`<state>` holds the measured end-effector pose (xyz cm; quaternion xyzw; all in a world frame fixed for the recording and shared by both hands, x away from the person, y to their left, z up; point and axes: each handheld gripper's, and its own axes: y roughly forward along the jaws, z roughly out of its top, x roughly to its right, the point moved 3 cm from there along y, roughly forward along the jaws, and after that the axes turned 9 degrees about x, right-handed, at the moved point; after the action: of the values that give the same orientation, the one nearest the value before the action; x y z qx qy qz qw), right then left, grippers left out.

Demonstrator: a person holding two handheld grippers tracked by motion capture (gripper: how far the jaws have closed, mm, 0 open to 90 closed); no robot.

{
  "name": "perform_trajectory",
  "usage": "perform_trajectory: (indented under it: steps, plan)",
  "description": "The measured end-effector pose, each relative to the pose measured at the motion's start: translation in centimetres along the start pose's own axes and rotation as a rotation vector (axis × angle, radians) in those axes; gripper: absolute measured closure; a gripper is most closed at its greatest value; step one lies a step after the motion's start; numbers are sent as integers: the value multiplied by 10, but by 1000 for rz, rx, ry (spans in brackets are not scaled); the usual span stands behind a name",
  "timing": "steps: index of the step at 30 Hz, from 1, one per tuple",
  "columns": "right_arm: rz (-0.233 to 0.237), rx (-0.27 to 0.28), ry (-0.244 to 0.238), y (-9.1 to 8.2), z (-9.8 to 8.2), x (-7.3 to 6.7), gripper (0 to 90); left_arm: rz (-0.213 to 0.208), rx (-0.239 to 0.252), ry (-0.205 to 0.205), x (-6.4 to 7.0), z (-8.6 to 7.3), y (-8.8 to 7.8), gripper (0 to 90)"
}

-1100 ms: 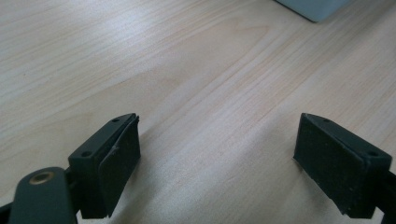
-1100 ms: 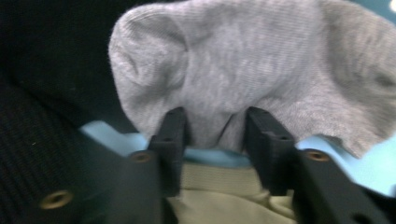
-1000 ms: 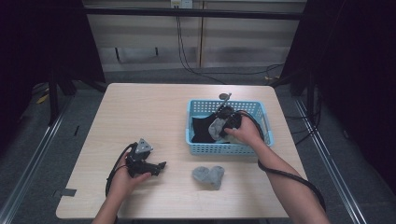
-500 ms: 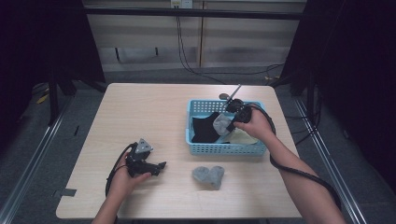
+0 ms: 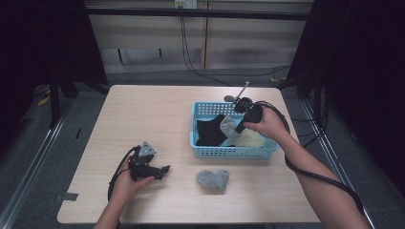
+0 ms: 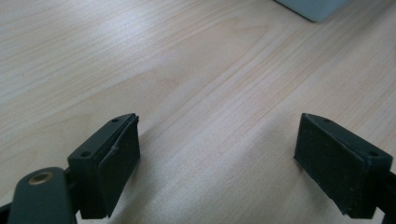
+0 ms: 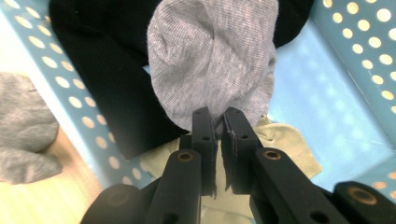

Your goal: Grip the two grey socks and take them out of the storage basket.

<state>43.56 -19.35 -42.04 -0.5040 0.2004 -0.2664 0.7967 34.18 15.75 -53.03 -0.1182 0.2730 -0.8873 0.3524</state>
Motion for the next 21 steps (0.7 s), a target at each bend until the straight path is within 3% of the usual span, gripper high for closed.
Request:
perform_trajectory:
  steps: [12,21]
  plan:
    - [22,13,0,-25,12,-7,843,-3,0,2,0,0,0,132]
    - [33,1,-46,-35,13,-14,843,-2,0,0,0,0,0,132]
